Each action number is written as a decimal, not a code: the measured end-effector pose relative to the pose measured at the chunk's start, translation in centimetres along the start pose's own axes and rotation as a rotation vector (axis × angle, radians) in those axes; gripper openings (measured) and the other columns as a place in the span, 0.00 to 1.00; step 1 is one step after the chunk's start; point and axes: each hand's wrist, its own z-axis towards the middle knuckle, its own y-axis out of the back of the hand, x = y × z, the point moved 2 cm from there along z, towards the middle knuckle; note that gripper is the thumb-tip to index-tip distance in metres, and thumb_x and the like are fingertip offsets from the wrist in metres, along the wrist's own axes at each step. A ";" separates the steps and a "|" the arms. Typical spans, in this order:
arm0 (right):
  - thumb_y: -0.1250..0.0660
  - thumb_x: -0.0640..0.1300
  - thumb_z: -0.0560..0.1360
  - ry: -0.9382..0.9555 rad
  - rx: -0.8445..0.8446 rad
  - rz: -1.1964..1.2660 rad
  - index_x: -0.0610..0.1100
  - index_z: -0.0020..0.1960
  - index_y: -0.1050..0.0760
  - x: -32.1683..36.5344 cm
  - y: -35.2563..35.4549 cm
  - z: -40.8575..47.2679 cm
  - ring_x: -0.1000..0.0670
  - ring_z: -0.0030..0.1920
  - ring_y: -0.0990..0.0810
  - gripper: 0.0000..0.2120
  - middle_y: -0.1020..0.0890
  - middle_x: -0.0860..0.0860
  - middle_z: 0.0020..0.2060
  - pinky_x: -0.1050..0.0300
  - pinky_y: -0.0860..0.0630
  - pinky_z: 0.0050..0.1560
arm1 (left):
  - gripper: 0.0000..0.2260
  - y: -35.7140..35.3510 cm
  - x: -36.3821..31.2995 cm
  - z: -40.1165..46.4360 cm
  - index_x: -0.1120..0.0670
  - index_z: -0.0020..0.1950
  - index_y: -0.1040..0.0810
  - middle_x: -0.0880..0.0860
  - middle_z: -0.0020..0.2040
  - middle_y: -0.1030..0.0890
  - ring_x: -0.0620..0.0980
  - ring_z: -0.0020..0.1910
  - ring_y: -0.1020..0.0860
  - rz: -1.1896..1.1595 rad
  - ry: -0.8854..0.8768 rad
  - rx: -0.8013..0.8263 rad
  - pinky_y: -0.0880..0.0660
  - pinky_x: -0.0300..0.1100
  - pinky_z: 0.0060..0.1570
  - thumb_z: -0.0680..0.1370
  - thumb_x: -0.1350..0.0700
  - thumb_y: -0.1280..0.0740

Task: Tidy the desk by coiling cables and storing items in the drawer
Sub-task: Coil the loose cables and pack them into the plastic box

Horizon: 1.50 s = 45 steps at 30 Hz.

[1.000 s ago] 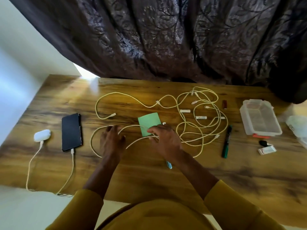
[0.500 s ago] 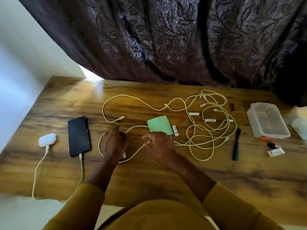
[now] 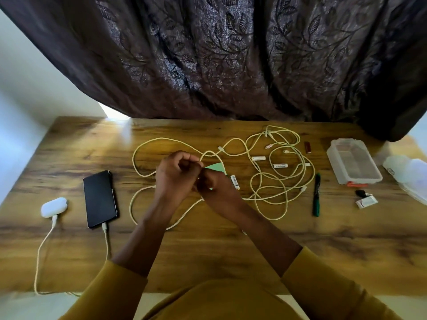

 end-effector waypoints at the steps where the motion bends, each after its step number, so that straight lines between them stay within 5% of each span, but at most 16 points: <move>1: 0.34 0.52 0.69 -0.011 -0.001 0.043 0.46 0.52 0.18 0.0 0.6 0.0 0.48 0.47 0.14 0.16 0.13 0.49 0.45 0.40 0.18 0.50 | 0.05 -0.3 -0.4 -0.2 0.51 0.47 0.14 0.45 0.43 0.13 0.42 0.37 0.16 -0.047 -0.014 0.006 0.22 0.33 0.31 0.77 0.60 0.27; 5: 0.34 0.39 0.75 -0.035 0.043 0.186 0.45 0.53 0.18 -0.2 2.9 -0.2 0.50 0.44 0.13 0.09 0.13 0.50 0.40 0.51 0.18 0.46 | 0.06 -1.2 -0.9 0.1 0.49 0.49 0.14 0.43 0.44 0.13 0.39 0.43 0.16 -0.111 -0.103 0.010 0.20 0.36 0.41 0.79 0.57 0.31; 8: 0.39 0.30 0.82 -0.011 0.120 0.283 0.42 0.54 0.20 0.4 4.7 -0.6 0.51 0.41 0.15 0.12 0.14 0.47 0.39 0.61 0.22 0.42 | 0.19 -2.3 -0.9 0.6 0.49 0.63 0.18 0.48 0.52 0.15 0.47 0.53 0.17 -0.223 -0.184 0.153 0.20 0.45 0.51 0.78 0.62 0.41; 11: 0.41 0.31 0.84 0.050 0.152 0.354 0.36 0.56 0.22 0.8 7.0 -1.0 0.47 0.43 0.16 0.09 0.15 0.42 0.42 0.53 0.24 0.45 | 0.23 -3.7 -1.6 1.1 0.53 0.69 0.21 0.62 0.47 0.18 0.57 0.43 0.22 -0.249 -0.259 0.318 0.23 0.46 0.41 0.78 0.69 0.40; 14: 0.43 0.32 0.84 0.134 0.129 0.427 0.33 0.57 0.23 1.0 9.5 -1.6 0.48 0.42 0.16 0.11 0.16 0.42 0.40 0.55 0.24 0.43 | 0.18 -5.0 -2.8 1.9 0.59 0.63 0.18 0.52 0.51 0.14 0.49 0.53 0.16 -0.238 -0.349 0.358 0.20 0.42 0.49 0.75 0.70 0.35; 18: 0.46 0.33 0.85 0.221 0.088 0.582 0.33 0.59 0.25 1.2 12.4 -2.1 0.42 0.42 0.17 0.11 0.16 0.39 0.41 0.49 0.23 0.46 | 0.15 -7.4 -3.3 2.6 0.54 0.47 0.20 0.41 0.37 0.16 0.38 0.37 0.19 -0.186 -0.323 0.320 0.24 0.34 0.39 0.77 0.74 0.34; 21: 0.45 0.33 0.85 0.284 0.107 0.693 0.33 0.60 0.27 1.4 14.3 -2.3 0.39 0.43 0.17 0.10 0.17 0.37 0.43 0.48 0.22 0.50 | 0.07 -8.9 -2.5 3.3 0.51 0.49 0.18 0.43 0.38 0.17 0.40 0.38 0.19 -0.022 -0.305 0.269 0.23 0.40 0.38 0.80 0.63 0.31; 29: 0.45 0.34 0.85 0.388 0.121 0.815 0.35 0.61 0.28 1.2 16.8 -2.2 0.32 0.51 0.20 0.09 0.18 0.36 0.45 0.37 0.29 0.60 | 0.09 -10.3 -3.9 2.9 0.48 0.44 0.20 0.38 0.33 0.22 0.31 0.32 0.24 0.125 -0.315 0.257 0.34 0.26 0.30 0.82 0.59 0.31; 33: 0.46 0.33 0.85 0.402 0.130 0.891 0.36 0.61 0.28 1.6 17.3 -1.9 0.37 0.47 0.17 0.10 0.18 0.37 0.44 0.38 0.27 0.58 | 0.08 -10.5 -4.9 3.4 0.50 0.53 0.16 0.41 0.39 0.17 0.34 0.35 0.21 0.066 -0.332 0.211 0.32 0.27 0.31 0.83 0.60 0.34; 38: 0.46 0.33 0.85 0.382 0.098 0.886 0.36 0.61 0.27 2.1 18.3 -1.6 0.45 0.39 0.20 0.11 0.18 0.43 0.40 0.52 0.23 0.45 | 0.08 -10.8 -6.7 4.4 0.49 0.56 0.18 0.46 0.40 0.16 0.35 0.37 0.20 -0.033 -0.351 0.135 0.28 0.28 0.35 0.85 0.59 0.36; 42: 0.45 0.35 0.85 0.400 0.079 0.878 0.35 0.63 0.27 2.2 18.8 -1.5 0.43 0.40 0.20 0.11 0.19 0.41 0.41 0.47 0.23 0.48 | 0.08 -10.9 -8.2 5.1 0.58 0.58 0.17 0.52 0.40 0.17 0.35 0.37 0.20 -0.134 -0.363 0.086 0.28 0.27 0.38 0.86 0.62 0.37; 45: 0.45 0.35 0.85 0.437 0.049 0.862 0.35 0.64 0.26 2.0 19.2 -1.5 0.37 0.48 0.17 0.12 0.18 0.38 0.44 0.37 0.29 0.57 | 0.10 -11.2 -8.6 5.2 0.51 0.59 0.17 0.52 0.42 0.16 0.40 0.38 0.18 -0.179 -0.414 0.091 0.23 0.35 0.39 0.85 0.62 0.36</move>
